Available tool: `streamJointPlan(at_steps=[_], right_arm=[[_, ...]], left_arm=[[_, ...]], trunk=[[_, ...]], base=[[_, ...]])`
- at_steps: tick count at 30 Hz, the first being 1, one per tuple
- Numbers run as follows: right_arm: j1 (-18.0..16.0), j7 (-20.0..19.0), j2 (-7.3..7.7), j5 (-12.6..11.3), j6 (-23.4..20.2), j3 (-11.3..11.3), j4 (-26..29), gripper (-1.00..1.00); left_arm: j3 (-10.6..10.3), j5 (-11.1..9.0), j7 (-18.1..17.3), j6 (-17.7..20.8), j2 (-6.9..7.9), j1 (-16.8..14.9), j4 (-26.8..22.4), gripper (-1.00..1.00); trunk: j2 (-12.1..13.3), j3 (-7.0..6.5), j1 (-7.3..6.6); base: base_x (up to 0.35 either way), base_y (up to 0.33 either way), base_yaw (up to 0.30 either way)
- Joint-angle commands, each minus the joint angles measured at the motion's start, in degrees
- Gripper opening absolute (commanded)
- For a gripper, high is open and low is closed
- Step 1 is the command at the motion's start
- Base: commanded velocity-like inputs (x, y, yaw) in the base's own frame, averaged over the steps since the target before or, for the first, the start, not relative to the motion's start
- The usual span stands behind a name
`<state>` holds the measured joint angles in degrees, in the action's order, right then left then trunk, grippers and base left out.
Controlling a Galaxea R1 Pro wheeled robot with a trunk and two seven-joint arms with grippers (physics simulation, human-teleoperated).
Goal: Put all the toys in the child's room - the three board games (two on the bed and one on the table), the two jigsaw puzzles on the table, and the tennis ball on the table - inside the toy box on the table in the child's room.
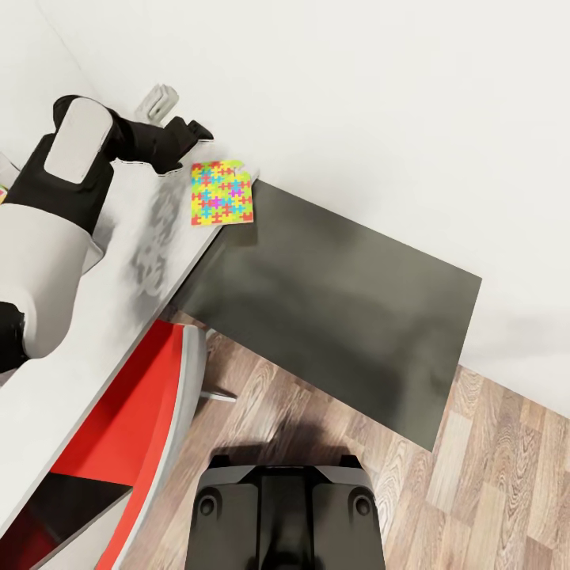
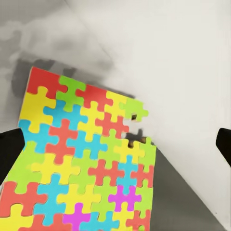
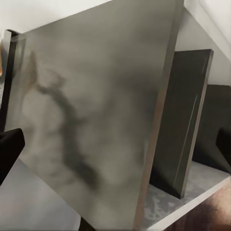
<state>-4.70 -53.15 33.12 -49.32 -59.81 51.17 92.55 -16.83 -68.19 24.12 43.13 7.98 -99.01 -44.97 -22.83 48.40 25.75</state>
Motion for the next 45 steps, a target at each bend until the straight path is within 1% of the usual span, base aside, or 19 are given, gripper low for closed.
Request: streamJointPlan(at_steps=[1, 2, 4, 6, 8, 9, 11, 14, 15, 16, 18, 23, 24, 27, 32, 45], right_arm=[[-0.1, -0.3, -0.01, 0.2, -0.2, -0.2, 0.0, 1.0], [-0.1, -0.3, -0.01, 0.2, -0.2, -0.2, 0.0, 1.0], [-0.1, -0.3, -0.05, 0.3, -0.2, -0.5, 0.0, 1.0], [-0.1, -0.3, -0.09, 0.3, -0.2, -0.7, 0.0, 1.0], [-0.1, -0.3, -0.12, 0.3, -0.2, -0.8, 0.0, 1.0], [-0.1, -0.3, -0.12, 0.3, -0.2, -0.8, 0.0, 1.0], [-0.1, -0.3, -0.15, 0.3, -0.2, -0.9, 0.0, 1.0], [-0.1, -0.3, -0.21, 0.3, -0.1, -0.9, 0.0, 1.0], [-0.1, -0.3, -0.21, 0.3, -0.1, -0.9, 0.0, 1.0], [-0.1, -0.3, -0.2, 0.3, 0.0, -0.9, 0.0, 1.0], [0.5, -0.9, -0.81, -0.3, -0.2, -1.3, -0.2, 1.0], [0.5, -1.0, -0.81, -1.9, -0.2, -1.3, -0.2, 1.0], [0.5, -1.0, -0.81, -1.9, -0.2, -1.3, -0.2, 1.0], [0.5, -1.0, -0.81, -1.9, -0.2, -1.3, -0.2, 1.0], [0.5, -1.0, -0.81, -1.9, -0.2, -1.3, -0.2, 1.0], [0.5, -1.0, -0.81, -1.9, -0.2, -1.3, -0.2, 1.0]], left_arm=[[0.0, -0.6, 0.9, 0.3, -0.02, 0.0, -1.1, 1.0], [0.0, -0.6, 0.9, 0.3, -0.02, 0.0, -1.1, 1.0], [0.3, -0.8, 1.4, 1.0, -0.21, 0.0, -2.8, 1.0], [0.5, -1.6, 1.8, 1.7, -0.25, 0.1, -4.4, 1.0], [0.7, -3.1, 2.4, 2.1, -0.23, 0.1, -5.9, 1.0], [0.7, -3.1, 2.4, 2.1, -0.23, 0.1, -5.9, 1.0], [0.7, -4.9, 3.6, 2.4, -0.21, 0.1, -7.3, 1.0], [0.7, -7.4, 6.6, 2.6, -0.35, 0.1, -10.6, 1.0], [0.7, -7.4, 6.6, 2.6, -0.35, 0.1, -10.6, 1.0], [0.8, -8.2, 7.9, 2.6, -0.4, 0.1, -12.1, 1.0], [1.4, -7.5, 8.5, 2.0, 0.26, -0.5, -11.4, 1.0], [3.0, -7.5, 10.1, 2.0, 1.9, -2.2, -9.8, 1.0], [3.4, -7.5, 10.4, 2.0, 2.22, -2.5, -9.5, 1.0], [3.4, -7.5, 10.5, 2.0, 3.2, -3.4, -8.5, 1.0], [3.4, -7.5, 10.5, 2.0, 3.24, -5.0, -6.9, 1.0], [3.4, -7.5, 10.5, 2.0, 3.24, -5.0, -6.3, 1.0]], trunk=[[-0.1, 0.06, 0.04], [-0.1, 0.06, 0.04], [-0.1, 0.06, 0.04], [-0.1, 0.06, 0.04], [-0.1, 0.06, 0.04], [-0.1, 0.06, 0.04], [-0.1, 0.06, 0.04], [-0.1, 0.06, 0.04], [-0.1, 0.06, 0.04], [-0.1, 0.06, 0.04], [-0.1, 0.06, 0.04], [-0.1, 0.06, 0.04], [-0.1, 0.06, 0.04], [-0.1, 0.06, 0.04], [-0.1, 0.06, 0.04], [-0.1, 0.06, 0.04]], base=[[0.0, 0.0, 0.0], [0.0, 0.0, 0.0], [0.0, 0.0, 0.0], [0.0, 0.0, 0.0], [0.0, 0.0, 0.0], [0.0, 0.0, 0.0], [0.0, 0.0, 0.0], [0.0, 0.0, 0.0], [0.0, 0.0, 0.0], [0.0, 0.0, 0.0], [0.0, 0.0, 0.0], [0.0, 0.0, 0.0], [0.0, 0.0, 0.0], [0.0, 0.0, 0.0], [0.0, 0.0, 0.0], [0.0, 0.0, 0.0]])
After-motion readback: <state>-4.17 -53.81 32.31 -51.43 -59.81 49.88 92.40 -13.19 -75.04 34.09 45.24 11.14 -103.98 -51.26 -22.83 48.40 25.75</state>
